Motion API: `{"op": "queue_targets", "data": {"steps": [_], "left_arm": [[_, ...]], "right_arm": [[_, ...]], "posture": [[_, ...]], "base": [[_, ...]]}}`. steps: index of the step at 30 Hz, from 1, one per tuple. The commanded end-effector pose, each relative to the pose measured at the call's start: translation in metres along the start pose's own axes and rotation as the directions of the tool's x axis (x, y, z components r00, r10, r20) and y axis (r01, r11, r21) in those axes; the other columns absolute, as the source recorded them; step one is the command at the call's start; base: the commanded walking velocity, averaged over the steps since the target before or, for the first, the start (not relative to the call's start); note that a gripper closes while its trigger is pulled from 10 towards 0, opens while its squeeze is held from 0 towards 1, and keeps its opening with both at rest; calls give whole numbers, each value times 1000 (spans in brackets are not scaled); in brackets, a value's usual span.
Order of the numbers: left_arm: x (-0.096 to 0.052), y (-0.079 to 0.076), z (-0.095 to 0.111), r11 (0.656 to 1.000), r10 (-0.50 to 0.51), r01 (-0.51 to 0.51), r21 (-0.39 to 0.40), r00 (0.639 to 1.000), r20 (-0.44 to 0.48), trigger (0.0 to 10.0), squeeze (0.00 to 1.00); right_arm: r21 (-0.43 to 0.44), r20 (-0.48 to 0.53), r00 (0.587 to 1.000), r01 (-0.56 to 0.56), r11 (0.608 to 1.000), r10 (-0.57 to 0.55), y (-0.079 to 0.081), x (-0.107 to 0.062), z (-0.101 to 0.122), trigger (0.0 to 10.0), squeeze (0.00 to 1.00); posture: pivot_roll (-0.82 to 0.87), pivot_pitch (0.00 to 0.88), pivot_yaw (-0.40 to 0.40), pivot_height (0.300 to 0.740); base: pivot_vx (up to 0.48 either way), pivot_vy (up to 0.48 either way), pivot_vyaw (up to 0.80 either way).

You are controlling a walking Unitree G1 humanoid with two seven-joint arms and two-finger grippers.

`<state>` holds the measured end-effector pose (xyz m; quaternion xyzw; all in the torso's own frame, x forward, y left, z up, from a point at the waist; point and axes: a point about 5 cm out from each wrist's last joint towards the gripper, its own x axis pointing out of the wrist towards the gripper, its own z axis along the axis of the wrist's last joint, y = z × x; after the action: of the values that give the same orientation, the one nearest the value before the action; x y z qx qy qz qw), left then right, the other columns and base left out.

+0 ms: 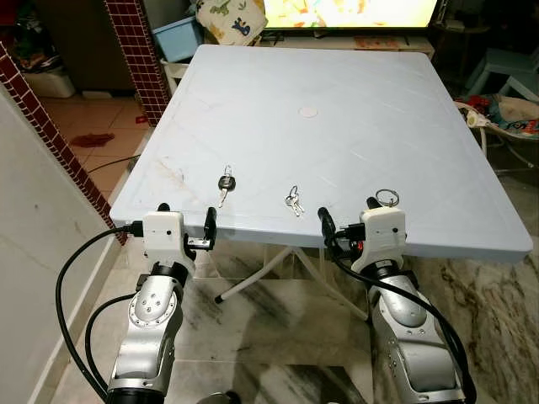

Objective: Hang keys on a hook

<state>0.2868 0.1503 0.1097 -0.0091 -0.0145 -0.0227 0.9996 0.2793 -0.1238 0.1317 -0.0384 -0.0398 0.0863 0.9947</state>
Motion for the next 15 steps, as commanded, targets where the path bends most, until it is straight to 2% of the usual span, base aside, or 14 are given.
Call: {"op": "queue_targets", "data": {"steps": [1,5,11,15], "left_arm": [[-2,2,-5,1000,5,-5,12,999,-32,10000,0],[-3,3,-7,1000,0,1,16,999,-47,10000,0],[-4,4,-6,1000,-6,7,22,999,-49,10000,0],[-10,8,-4,999,-18,19,28,999,-44,10000,0]], "right_arm": [[19,19,1000,-9,1000,9,3,3,5,10000,0],[35,20,999,-40,999,39,6,5,5,10000,0],[19,-11,998,-64,998,65,13,19,2,10000,0],[53,-36,998,-46,998,47,9,37,3,10000,0]], "posture": [[-44,128,38,740],[-40,132,43,740],[-28,143,54,740],[-7,152,57,740]], "base": [[0,0,0],[0,0,0],[0,0,0],[0,0,0]]}}
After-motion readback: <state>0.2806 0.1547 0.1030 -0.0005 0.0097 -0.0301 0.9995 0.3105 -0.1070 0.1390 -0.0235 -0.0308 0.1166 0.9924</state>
